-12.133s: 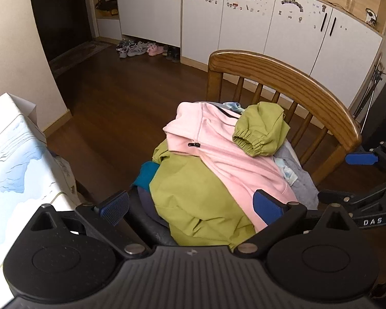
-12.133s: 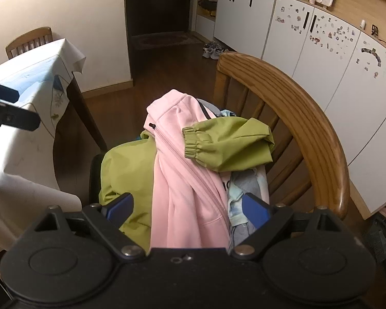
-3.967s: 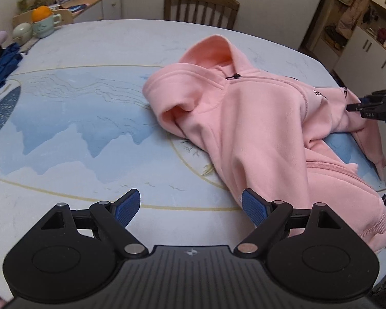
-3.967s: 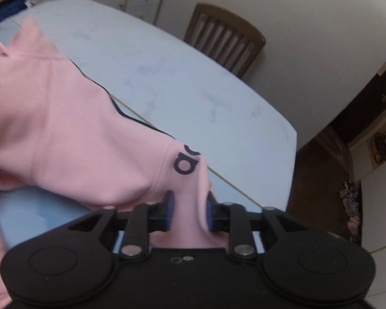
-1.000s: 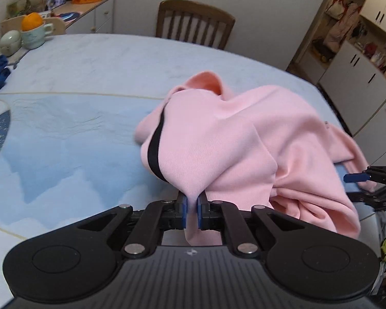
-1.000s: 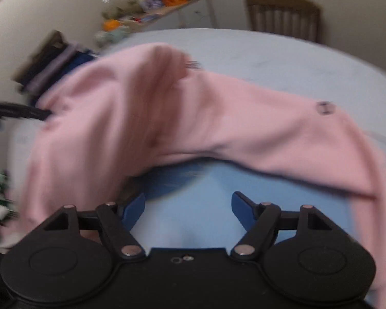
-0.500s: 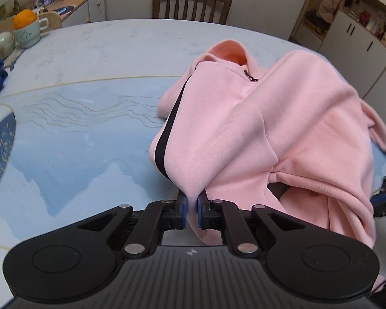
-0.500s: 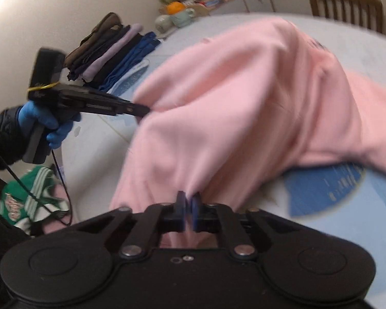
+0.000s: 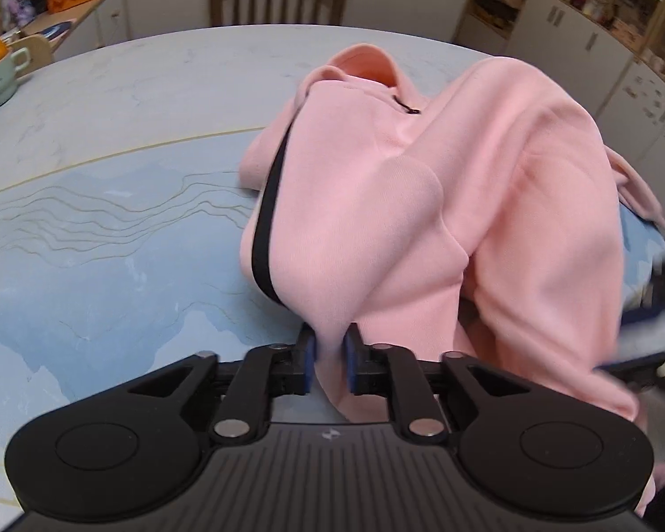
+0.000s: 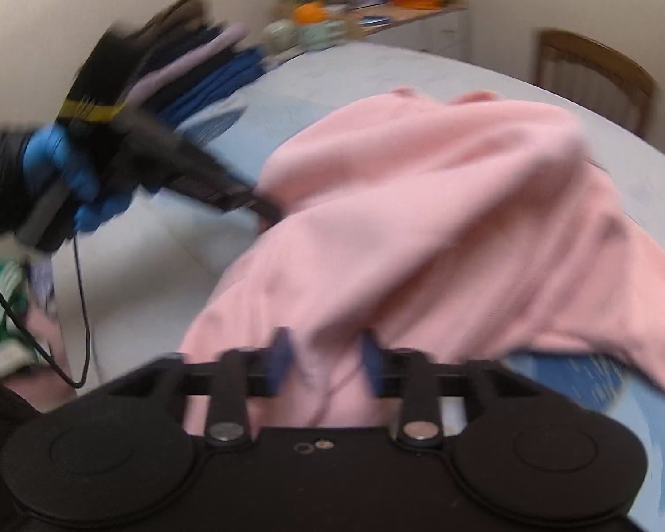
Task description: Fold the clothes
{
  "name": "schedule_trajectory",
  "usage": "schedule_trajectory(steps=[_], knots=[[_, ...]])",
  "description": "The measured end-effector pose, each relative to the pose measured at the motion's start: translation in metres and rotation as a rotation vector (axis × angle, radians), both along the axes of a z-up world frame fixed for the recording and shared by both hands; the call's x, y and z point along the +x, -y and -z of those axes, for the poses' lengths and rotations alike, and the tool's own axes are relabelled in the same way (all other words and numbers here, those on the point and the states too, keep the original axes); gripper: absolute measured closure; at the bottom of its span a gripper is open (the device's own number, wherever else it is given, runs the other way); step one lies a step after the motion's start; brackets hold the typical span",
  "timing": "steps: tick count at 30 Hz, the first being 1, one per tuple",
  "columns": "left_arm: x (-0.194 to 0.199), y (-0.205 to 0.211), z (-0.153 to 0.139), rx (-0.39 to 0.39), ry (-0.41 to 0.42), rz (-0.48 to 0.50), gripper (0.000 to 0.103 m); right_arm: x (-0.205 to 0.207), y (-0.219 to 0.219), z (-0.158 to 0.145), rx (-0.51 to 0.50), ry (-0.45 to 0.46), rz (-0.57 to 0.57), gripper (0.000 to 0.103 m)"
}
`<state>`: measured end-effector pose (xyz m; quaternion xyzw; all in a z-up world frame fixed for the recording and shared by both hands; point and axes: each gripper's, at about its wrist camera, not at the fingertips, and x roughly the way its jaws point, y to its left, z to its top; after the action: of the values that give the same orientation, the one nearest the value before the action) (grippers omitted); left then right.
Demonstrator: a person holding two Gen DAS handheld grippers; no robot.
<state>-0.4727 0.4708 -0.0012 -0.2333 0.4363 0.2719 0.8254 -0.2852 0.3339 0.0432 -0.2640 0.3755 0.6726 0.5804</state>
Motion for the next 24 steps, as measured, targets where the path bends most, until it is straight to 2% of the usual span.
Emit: schedule_trajectory(steps=[1, 3, 9, 11, 14, 17, 18, 19, 22, 24], knots=[[-0.003, 0.002, -0.002, -0.005, 0.006, 0.011, 0.055, 0.008, 0.005, -0.001, -0.007, -0.004, 0.03, 0.0], [-0.011, 0.008, -0.008, -0.007, 0.027, 0.029, 0.029, 0.025, 0.015, -0.003, -0.02, -0.012, 0.091, 0.0], [-0.012, 0.024, -0.002, -0.098, 0.036, 0.108, 0.029, 0.077, 0.016, 0.014, -0.082, -0.004, 0.277, 0.0], [-0.006, 0.029, 0.005, -0.117, 0.044, 0.095, 0.029, 0.095, 0.009, 0.021, -0.091, -0.008, 0.345, 0.0], [0.001, 0.03, 0.016, -0.151, 0.059, 0.041, 0.029, 0.104, -0.006, 0.031, -0.101, -0.018, 0.384, 0.0], [0.007, 0.033, 0.021, -0.129, 0.037, 0.013, 0.029, 0.114, -0.021, 0.04, -0.112, -0.028, 0.422, 0.0], [0.008, 0.034, 0.022, -0.117, 0.027, 0.006, 0.032, 0.117, -0.026, 0.044, -0.116, -0.032, 0.435, 0.0], [0.009, 0.035, 0.022, -0.105, 0.016, -0.003, 0.045, 0.12, -0.031, 0.047, -0.119, -0.035, 0.448, 0.0], [0.007, 0.035, 0.023, -0.082, -0.006, -0.025, 0.072, 0.127, -0.047, 0.055, -0.131, -0.048, 0.48, 0.0], [0.006, 0.037, 0.022, -0.067, -0.013, -0.03, 0.079, 0.126, -0.05, 0.057, -0.134, -0.059, 0.472, 0.0]])
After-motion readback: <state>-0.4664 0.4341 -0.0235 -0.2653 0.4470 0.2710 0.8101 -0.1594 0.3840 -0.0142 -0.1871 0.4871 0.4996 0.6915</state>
